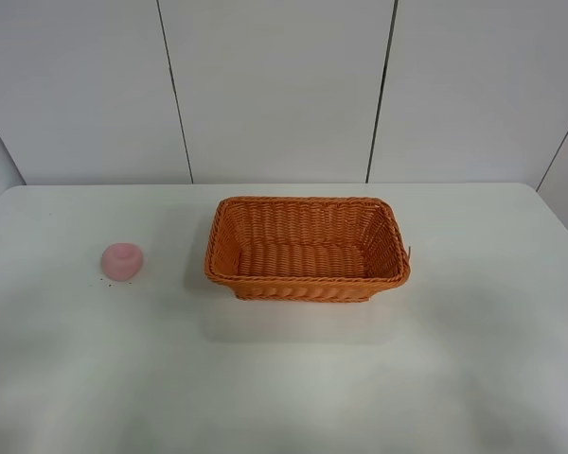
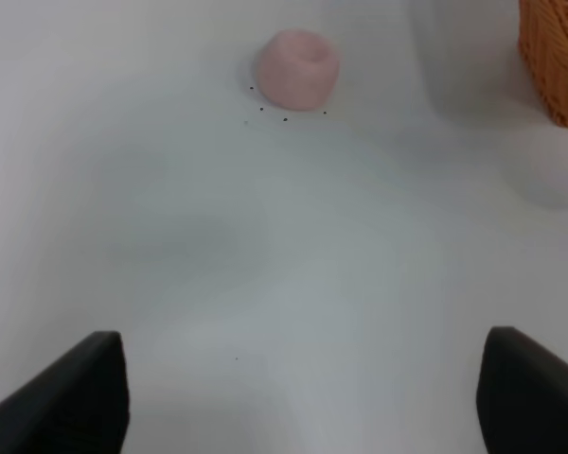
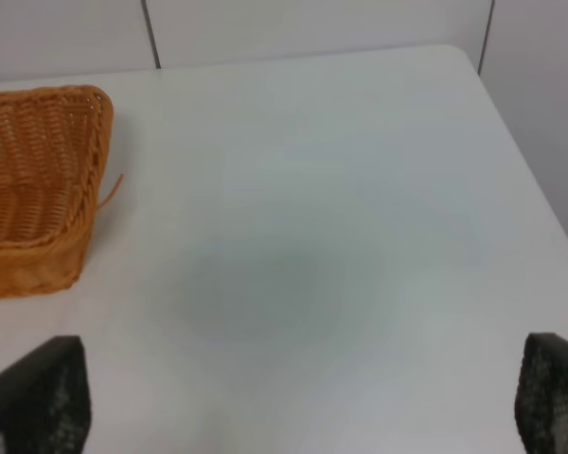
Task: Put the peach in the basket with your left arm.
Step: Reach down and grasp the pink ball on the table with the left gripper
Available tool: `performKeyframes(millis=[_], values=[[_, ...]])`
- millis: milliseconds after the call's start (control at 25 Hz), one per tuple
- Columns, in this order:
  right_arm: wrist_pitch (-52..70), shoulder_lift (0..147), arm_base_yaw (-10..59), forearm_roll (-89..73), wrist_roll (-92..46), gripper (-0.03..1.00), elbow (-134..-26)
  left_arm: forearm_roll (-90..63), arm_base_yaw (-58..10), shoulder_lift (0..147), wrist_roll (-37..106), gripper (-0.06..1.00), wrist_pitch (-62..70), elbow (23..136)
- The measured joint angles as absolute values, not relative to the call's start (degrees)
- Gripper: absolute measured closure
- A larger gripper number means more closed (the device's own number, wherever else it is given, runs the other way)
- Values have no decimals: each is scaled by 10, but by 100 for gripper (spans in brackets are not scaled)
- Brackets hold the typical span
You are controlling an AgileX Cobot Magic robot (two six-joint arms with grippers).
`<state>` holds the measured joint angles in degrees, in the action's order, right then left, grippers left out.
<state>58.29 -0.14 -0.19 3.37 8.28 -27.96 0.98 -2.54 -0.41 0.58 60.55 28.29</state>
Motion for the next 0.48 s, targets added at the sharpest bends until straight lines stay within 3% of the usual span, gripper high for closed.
performKeyframes(millis=[480], values=[[583, -1, -2, 34, 83, 27, -280, 10, -25, -3, 6, 9, 605, 288]])
